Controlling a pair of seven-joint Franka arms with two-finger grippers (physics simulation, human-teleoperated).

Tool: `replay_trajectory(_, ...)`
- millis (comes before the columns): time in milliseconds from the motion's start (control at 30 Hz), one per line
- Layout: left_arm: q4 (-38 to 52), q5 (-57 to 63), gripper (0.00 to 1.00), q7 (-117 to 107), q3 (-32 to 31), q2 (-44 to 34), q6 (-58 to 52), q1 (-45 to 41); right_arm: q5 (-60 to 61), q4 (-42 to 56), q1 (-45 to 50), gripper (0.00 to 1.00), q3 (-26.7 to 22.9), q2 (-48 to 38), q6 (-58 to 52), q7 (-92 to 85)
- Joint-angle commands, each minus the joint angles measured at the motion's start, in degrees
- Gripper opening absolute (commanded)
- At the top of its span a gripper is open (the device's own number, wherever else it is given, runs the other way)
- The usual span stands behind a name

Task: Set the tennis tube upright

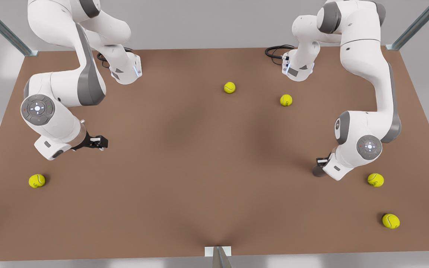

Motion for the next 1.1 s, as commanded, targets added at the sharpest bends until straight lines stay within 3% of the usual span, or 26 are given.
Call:
replay_trajectory(0, 0.1, 0.7, 1.0, 0.0, 0.0, 0.0, 0.0, 0.0, 0.0, 0.0, 0.0, 1.0, 0.0, 0.0, 0.0, 0.0)
replay_trajectory(700, 0.4, 0.7, 1.0, -0.1, 0.0, -1.8, -1.5, 0.0, -0.2, 0.0, 0.0, 1.0, 0.0, -0.1, 0.0, 0.0)
replay_trajectory(1067, 2.0, 0.7, 1.0, 0.2, -0.8, -7.9, -8.3, 1.7, -0.1, 0.0, 0.0, 1.0, 0.0, 0.0, 0.0, 0.0)
